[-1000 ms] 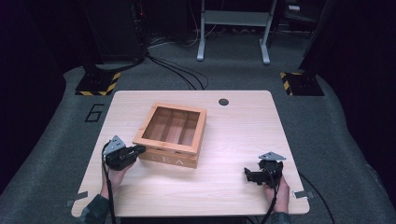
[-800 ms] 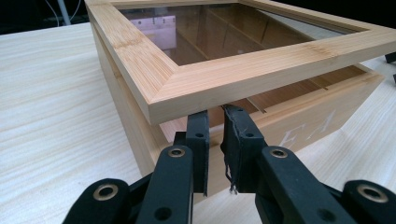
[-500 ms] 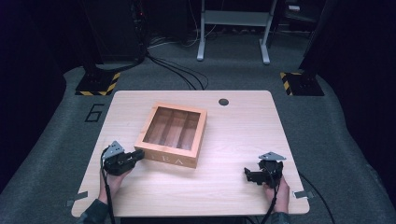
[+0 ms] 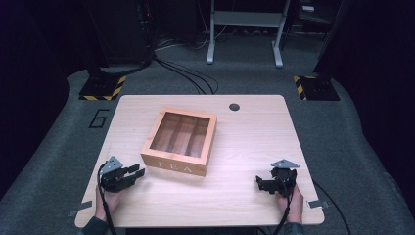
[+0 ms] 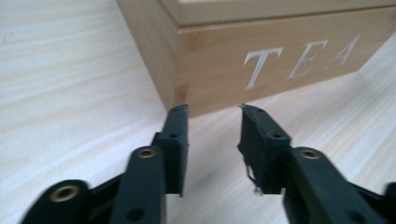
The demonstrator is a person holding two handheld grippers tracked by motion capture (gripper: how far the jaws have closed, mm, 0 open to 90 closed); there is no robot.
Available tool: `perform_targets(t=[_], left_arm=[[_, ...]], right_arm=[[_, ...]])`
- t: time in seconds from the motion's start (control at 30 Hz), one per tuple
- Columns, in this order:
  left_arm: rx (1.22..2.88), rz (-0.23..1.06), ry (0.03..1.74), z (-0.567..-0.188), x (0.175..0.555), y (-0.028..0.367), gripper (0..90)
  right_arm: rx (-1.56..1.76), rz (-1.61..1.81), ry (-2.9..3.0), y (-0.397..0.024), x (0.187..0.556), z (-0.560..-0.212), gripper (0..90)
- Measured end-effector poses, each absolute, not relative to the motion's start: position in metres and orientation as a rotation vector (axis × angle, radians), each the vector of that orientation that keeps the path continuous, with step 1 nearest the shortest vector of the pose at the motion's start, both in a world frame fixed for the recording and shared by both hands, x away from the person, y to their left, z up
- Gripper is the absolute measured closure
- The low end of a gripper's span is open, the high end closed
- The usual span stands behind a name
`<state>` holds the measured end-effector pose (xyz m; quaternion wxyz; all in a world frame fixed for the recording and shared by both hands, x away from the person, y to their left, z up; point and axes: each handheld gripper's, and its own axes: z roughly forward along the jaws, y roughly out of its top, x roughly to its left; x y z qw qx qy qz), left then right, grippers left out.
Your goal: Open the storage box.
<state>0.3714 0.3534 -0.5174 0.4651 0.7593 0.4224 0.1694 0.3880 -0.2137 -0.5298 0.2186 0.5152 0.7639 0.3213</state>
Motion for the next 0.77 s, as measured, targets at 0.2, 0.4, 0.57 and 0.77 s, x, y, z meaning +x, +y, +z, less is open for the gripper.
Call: perform_targets(t=[0.2,0.4,0.57,0.77], left_arm=[[1.877,0.422,1.084,-0.522,0.361,0.364,43.6],[1.900,0.427,1.134,-0.526,0.352,0.376,31.2],[1.896,0.434,1.164,-0.529,0.351,0.379,18.1],[1.962,0.423,1.198,-0.530,0.355,0.376,12.6]], right_arm=[[1.426,0.889,2.114,-0.214,0.388,-0.530,0.0],[1.427,0.889,2.114,-0.214,0.388,-0.530,0.0],[1.426,0.890,2.113,-0.214,0.388,-0.530,0.0],[1.426,0.889,2.113,-0.214,0.388,-0.530,0.0]])
